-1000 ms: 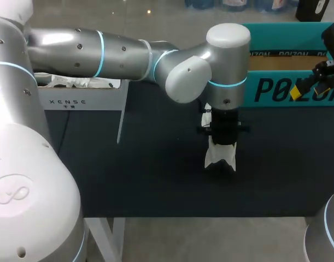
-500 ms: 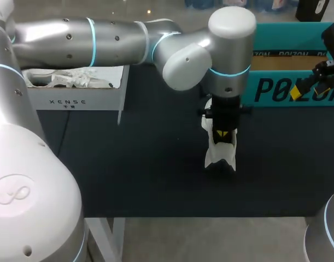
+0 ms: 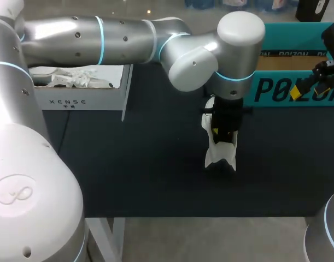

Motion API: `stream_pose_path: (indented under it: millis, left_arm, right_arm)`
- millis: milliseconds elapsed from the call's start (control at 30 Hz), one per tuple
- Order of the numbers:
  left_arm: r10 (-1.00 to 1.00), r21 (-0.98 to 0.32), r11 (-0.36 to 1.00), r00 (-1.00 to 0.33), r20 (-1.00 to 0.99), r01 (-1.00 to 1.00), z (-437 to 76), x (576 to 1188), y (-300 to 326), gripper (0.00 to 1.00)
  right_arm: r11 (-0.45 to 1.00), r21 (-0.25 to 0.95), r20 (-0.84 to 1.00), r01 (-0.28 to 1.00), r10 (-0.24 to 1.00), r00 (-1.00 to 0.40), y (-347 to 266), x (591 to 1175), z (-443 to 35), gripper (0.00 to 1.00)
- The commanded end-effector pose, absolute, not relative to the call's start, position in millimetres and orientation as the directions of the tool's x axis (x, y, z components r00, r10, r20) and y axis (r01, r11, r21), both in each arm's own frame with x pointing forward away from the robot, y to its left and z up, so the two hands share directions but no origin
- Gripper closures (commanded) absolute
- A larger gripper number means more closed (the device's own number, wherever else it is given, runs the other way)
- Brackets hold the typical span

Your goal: Take the shoe out of the shoebox, open the shoe tongue, remove and reinsert the insole, then place the shoe into the shoebox

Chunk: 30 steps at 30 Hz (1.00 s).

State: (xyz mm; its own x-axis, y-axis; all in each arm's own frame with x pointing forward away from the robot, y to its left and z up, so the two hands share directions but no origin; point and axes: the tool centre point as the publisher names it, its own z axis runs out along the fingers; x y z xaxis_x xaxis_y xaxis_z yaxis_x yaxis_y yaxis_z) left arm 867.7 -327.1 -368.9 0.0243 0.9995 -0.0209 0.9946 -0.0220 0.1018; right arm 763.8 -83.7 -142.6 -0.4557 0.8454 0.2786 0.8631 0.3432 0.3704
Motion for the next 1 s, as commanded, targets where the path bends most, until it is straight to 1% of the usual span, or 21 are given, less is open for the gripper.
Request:
stream_pose_path:
  millis: [33, 267, 367, 767, 867, 1000]
  left_arm:
    - [0.999, 0.083, -0.025, 0.027, -0.021, 0.996, -370.6, 867.4, -325.9, 0.0]
    - [1.0, 0.08, -0.016, 0.017, -0.016, 0.997, -367.2, 864.4, -321.3, 0.0]
    - [1.0, 0.098, -0.004, 0.006, -0.017, 0.995, -359.1, 864.5, -319.6, 0.0]
    - [0.999, 0.212, -0.003, 0.013, -0.048, 0.977, -274.4, 877.3, -313.9, 0.0]
    - [0.999, 0.239, 0.008, 0.005, -0.052, 0.971, -261.0, 886.3, -312.4, 0.0]
    - [0.999, 0.252, 0.017, -0.004, -0.054, 0.968, -256.6, 896.8, -314.6, 0.0]
  right_arm:
    - [0.344, 0.368, 0.278, 0.864, 0.846, -0.455, -83.3, 765.0, -143.2, 0.0]
    - [0.344, 0.368, 0.278, 0.864, 0.846, -0.455, -83.3, 765.0, -143.2, 0.0]
    - [0.344, 0.368, 0.278, 0.864, 0.846, -0.455, -83.3, 765.0, -143.2, 0.0]
    - [0.344, 0.368, 0.278, 0.864, 0.846, -0.455, -83.3, 765.0, -143.2, 0.0]
    - [0.344, 0.368, 0.278, 0.864, 0.846, -0.455, -83.3, 765.0, -143.2, 0.0]
    - [0.344, 0.368, 0.278, 0.864, 0.846, -0.455, -83.3, 765.0, -143.2, 0.0]
